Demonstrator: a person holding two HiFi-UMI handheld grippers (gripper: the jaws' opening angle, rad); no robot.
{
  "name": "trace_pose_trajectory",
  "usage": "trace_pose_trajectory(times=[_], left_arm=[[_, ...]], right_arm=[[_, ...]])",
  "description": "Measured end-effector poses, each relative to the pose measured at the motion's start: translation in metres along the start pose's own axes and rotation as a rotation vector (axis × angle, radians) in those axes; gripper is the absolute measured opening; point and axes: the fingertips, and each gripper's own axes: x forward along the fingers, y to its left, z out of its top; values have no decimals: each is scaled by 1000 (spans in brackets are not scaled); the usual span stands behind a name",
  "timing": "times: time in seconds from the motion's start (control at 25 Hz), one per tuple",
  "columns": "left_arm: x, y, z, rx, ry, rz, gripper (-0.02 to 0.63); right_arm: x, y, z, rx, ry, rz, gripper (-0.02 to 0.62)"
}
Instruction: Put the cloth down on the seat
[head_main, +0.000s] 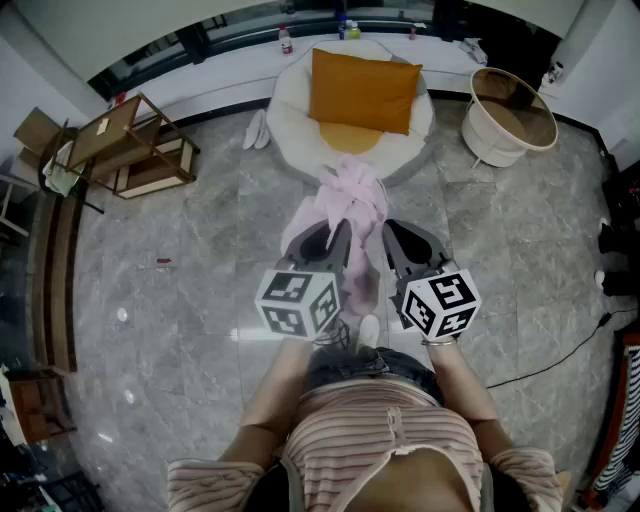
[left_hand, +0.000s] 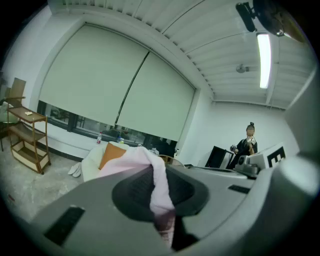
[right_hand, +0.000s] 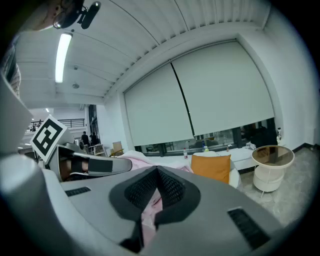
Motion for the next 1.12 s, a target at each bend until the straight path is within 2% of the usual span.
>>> trace_pose_trajectory(times=[0.36, 0.72, 1.12], left_arm=[[7, -5, -4, -2, 9, 17, 52], [21, -11, -3, -22, 7, 45, 52], [35, -12, 12, -4, 2, 93, 52]], right_arm=[[-5, -15, -3, 14, 8, 5, 8], [-15, -38, -3, 47, 4, 61, 8], [-20, -79, -2, 105, 16, 35, 8]])
